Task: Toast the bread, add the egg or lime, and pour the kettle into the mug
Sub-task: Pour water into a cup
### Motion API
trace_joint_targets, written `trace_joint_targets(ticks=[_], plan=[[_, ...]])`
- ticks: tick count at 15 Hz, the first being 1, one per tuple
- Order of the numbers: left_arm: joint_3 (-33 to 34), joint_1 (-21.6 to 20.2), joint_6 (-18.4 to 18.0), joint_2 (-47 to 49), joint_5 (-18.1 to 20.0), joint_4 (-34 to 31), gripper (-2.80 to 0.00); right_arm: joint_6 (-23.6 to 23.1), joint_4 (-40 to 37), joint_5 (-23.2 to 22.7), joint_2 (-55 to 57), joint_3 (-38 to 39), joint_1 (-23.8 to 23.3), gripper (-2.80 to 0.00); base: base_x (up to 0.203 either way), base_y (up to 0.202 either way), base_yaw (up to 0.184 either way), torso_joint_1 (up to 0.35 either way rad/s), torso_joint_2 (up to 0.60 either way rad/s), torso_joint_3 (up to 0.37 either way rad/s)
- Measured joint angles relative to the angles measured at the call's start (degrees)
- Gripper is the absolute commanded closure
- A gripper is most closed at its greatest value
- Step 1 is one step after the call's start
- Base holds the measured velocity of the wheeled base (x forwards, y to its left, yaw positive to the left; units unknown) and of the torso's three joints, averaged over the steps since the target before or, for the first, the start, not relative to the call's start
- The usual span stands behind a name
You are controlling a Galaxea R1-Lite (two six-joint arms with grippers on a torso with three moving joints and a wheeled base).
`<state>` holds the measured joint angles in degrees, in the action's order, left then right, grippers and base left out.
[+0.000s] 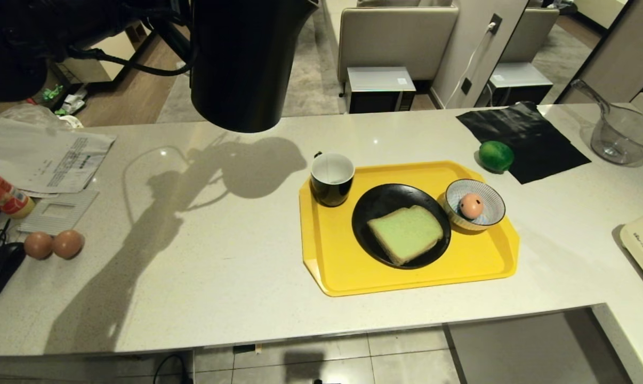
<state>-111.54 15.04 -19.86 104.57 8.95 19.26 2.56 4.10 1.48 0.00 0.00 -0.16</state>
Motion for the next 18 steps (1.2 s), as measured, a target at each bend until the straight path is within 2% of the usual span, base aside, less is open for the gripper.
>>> trace_joint_targets(ticks=[6,12,18], plan=[[0.0,0.0,0.2,0.0,0.0,1.0,0.0,0.1,-0.1,0.0,0.0,0.0,0.0,0.0,0.0,0.0,0.0,0.0,0.0,0.0],[0.0,0.1,0.2,-0.1,0.1,1.0,0.0,0.0,0.0,0.1,0.0,0.0,0.0,0.0,0.002,0.006,-0.103,0.005,0.0,0.002],[0.0,-0.1,0.2,-0.4,-0.2,1.1,0.0,0.0,0.0,0.0,0.0,0.0,0.0,0.0,0.0,0.0,-0.009,0.0,0.0,0.0]])
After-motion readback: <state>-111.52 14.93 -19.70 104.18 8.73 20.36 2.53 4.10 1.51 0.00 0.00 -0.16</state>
